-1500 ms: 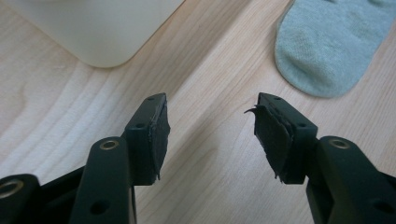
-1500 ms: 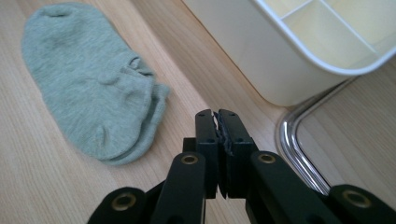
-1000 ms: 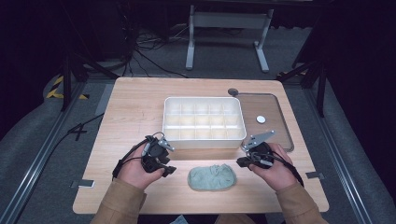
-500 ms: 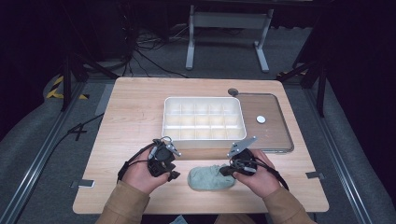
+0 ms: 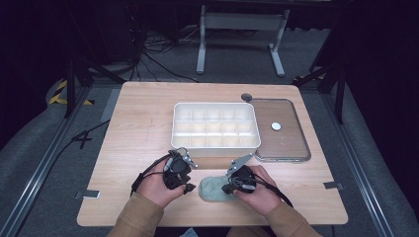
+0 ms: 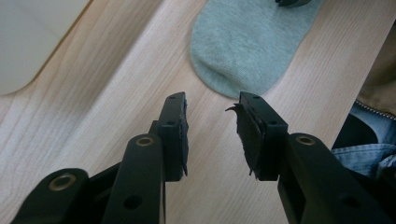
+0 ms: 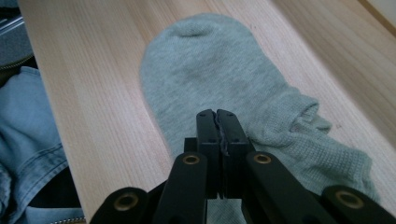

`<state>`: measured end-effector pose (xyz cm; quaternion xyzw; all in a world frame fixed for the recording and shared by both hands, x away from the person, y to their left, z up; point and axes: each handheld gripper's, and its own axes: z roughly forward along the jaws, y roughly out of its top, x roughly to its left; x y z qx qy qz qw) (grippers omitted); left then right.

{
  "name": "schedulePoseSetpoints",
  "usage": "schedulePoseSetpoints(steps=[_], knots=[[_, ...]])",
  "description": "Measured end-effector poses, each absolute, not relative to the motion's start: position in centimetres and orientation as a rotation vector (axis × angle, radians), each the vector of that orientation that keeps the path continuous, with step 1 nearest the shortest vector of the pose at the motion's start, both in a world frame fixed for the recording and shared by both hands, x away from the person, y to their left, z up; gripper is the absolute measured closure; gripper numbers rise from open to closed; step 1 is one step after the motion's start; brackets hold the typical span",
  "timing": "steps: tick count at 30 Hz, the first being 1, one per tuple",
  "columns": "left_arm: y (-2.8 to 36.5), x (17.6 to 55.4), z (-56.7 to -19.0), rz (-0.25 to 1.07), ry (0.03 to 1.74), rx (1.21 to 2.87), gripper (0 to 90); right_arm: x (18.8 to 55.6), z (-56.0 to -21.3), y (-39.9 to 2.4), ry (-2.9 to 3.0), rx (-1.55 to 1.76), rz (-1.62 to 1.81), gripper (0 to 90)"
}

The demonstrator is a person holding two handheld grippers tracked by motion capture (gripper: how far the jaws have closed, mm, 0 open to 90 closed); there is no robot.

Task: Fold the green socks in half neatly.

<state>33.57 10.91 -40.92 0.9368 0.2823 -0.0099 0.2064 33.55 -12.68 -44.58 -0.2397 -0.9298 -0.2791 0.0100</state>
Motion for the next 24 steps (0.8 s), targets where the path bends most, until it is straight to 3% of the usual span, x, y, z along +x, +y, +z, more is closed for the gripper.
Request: schedulePoseSetpoints(steps=[19,24], knots=[[8.9,33.6,-43.4,-0.029,0.84,2.556,61.9,33.7,-45.4,-12.7,-2.904,-0.77,-0.844,89.7],[8.2,33.5,-43.8,-0.075,0.854,2.526,57.2,33.7,-45.4,-12.7,-2.912,-0.767,-0.844,89.7]])
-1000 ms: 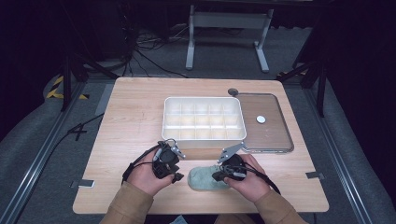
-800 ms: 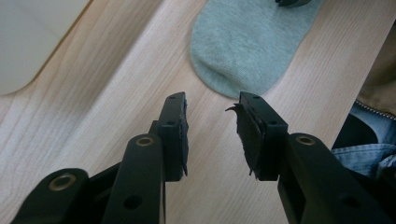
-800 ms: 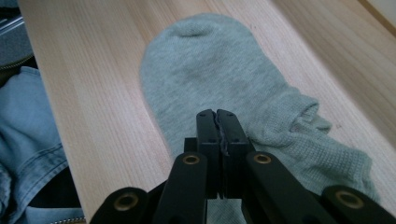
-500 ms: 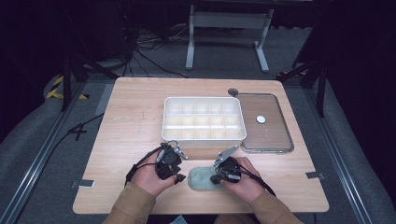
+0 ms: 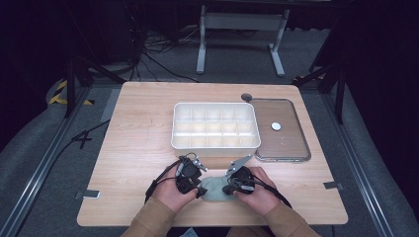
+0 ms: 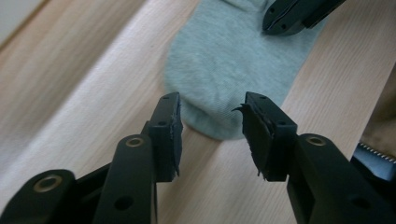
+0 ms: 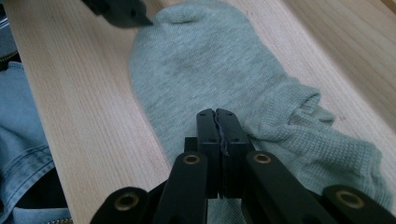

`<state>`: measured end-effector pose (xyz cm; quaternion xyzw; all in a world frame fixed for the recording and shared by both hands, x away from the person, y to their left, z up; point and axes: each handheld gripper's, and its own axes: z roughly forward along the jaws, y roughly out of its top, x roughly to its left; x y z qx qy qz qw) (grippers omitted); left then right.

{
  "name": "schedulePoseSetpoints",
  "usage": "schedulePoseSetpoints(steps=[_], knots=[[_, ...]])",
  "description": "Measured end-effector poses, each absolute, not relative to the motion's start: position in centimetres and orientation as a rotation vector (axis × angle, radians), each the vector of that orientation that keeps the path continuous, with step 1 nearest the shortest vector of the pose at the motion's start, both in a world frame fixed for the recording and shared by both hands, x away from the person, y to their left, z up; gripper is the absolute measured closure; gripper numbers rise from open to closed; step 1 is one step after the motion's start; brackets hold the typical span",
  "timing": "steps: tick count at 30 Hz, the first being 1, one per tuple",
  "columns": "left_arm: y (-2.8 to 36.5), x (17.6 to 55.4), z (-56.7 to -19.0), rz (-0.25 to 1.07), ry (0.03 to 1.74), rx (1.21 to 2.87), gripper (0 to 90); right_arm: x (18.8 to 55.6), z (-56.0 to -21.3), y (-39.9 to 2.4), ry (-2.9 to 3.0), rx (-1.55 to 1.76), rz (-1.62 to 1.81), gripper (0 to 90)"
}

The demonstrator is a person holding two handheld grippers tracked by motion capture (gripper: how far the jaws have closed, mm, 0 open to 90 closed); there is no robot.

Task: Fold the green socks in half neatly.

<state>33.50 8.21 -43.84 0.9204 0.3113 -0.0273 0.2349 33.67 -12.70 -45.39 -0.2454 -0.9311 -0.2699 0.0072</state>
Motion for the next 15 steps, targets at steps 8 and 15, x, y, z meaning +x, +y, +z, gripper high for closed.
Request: schedulePoseSetpoints(steps=[8,15], knots=[[7.1,33.3,-44.7,-0.047,0.865,2.583,57.5,33.6,-45.4,-12.7,-2.915,-0.762,-0.841,89.7],[6.7,32.9,-44.6,-0.046,0.812,2.587,83.2,33.6,-45.4,-12.6,-2.923,-0.757,-0.839,89.8]])
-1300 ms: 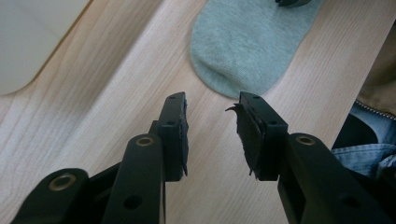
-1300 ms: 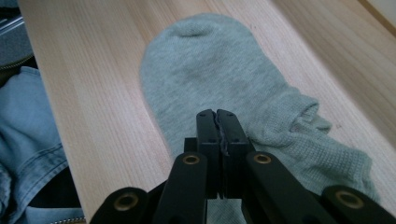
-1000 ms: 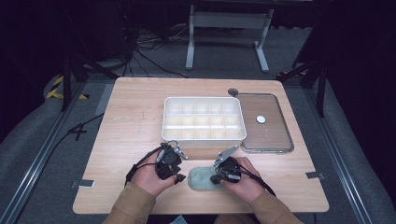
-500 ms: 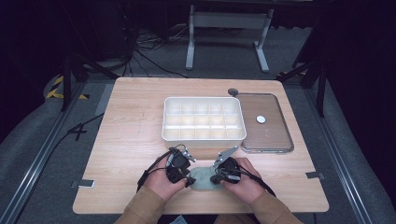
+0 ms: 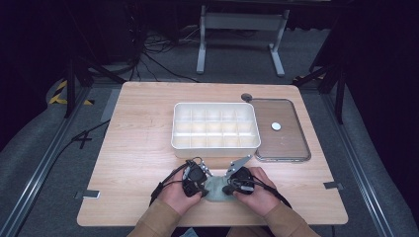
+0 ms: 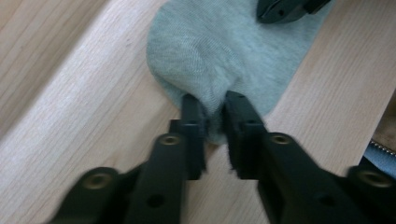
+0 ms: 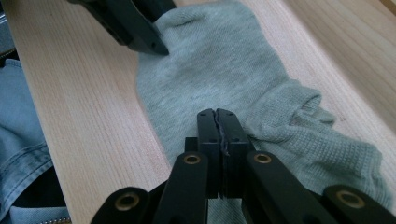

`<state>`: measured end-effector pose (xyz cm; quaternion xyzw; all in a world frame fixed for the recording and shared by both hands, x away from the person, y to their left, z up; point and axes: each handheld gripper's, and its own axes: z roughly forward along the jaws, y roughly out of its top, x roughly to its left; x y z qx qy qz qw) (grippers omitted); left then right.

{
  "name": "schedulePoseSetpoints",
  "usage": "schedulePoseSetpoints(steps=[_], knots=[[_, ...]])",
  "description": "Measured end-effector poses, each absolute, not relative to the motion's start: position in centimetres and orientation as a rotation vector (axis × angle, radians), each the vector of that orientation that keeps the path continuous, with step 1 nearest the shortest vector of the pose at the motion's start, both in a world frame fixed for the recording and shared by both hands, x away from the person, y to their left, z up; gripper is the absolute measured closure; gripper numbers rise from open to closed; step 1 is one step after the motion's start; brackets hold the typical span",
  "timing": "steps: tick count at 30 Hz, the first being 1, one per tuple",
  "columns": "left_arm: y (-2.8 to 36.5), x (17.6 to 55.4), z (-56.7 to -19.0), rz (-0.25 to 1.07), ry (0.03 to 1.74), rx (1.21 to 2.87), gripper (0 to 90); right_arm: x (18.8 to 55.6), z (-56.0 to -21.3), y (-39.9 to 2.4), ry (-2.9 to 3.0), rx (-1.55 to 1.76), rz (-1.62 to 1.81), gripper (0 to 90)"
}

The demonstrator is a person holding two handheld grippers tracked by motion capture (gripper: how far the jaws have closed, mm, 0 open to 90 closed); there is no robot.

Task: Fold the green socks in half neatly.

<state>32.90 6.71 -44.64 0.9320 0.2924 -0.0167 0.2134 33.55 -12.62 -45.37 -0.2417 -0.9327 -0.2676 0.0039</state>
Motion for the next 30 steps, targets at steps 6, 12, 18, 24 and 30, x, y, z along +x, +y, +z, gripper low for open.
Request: schedulePoseSetpoints(steps=[6,12,18,24,30], knots=[[6.8,32.6,-43.5,-0.015,0.74,2.519,85.0,33.4,-45.4,-12.5,-2.936,-0.734,-0.847,89.8],[6.1,31.9,-42.6,0.003,0.651,2.466,85.6,33.0,-45.8,-11.8,-2.9,-0.707,-0.939,89.7],[5.9,31.8,-42.4,0.021,0.652,2.517,85.7,32.7,-45.8,-11.7,-2.901,-0.7,-0.971,84.6],[6.2,32.0,-42.0,0.009,0.684,2.542,85.8,32.8,-43.7,-14.3,-2.955,-0.792,-0.954,83.3],[5.8,32.1,-41.6,0.008,0.664,2.543,85.7,33.3,-45.1,-16.1,-2.954,-0.917,-0.815,85.9]])
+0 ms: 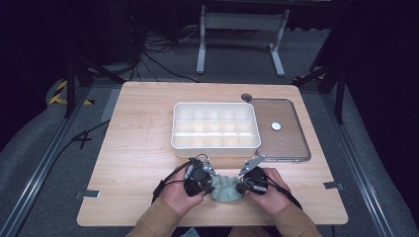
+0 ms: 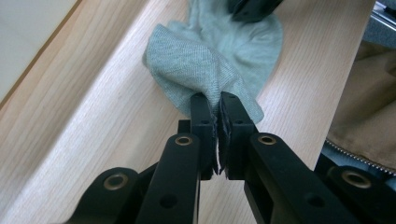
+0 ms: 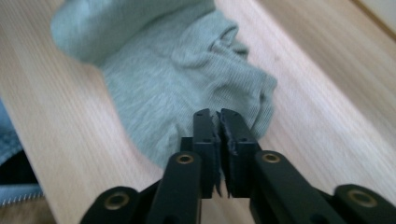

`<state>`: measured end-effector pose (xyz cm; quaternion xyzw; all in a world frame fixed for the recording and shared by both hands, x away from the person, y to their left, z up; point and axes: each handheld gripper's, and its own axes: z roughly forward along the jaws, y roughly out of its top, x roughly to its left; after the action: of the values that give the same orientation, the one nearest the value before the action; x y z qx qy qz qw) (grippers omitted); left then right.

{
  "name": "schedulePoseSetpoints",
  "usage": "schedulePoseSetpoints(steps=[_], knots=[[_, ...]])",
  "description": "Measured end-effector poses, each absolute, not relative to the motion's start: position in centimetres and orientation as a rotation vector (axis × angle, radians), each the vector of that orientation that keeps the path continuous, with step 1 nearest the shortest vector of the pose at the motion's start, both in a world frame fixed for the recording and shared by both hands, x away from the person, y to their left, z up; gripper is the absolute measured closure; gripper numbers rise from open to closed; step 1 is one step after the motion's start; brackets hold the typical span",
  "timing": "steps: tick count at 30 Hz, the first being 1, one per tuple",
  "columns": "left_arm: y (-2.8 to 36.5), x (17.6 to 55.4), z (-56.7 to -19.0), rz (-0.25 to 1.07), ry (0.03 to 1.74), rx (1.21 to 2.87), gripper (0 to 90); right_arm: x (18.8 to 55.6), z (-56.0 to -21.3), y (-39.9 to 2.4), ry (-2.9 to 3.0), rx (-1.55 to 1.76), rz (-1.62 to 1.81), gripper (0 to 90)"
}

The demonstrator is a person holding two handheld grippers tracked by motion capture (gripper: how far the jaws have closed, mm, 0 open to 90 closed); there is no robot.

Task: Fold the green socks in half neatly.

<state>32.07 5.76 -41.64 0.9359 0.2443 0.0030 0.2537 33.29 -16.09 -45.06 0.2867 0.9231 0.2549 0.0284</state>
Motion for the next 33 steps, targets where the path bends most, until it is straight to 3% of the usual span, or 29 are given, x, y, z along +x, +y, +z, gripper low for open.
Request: schedulePoseSetpoints(steps=[11,16,24,33], knots=[[3.0,32.3,-42.5,-0.003,0.613,2.527,83.7,33.3,-45.6,-16.3,2.859,0.86,0.891,88.0],[3.9,31.9,-41.5,-0.034,0.625,2.399,65.0,33.2,-45.6,-16.4,2.854,0.864,0.898,87.9],[5.6,32.2,-41.2,-0.038,0.757,2.407,68.5,33.3,-45.6,-16.3,2.86,0.852,0.893,87.6],[2.4,31.6,-43.5,-0.097,0.601,2.542,69.7,33.1,-45.5,-16.2,2.86,0.841,0.888,86.2]])
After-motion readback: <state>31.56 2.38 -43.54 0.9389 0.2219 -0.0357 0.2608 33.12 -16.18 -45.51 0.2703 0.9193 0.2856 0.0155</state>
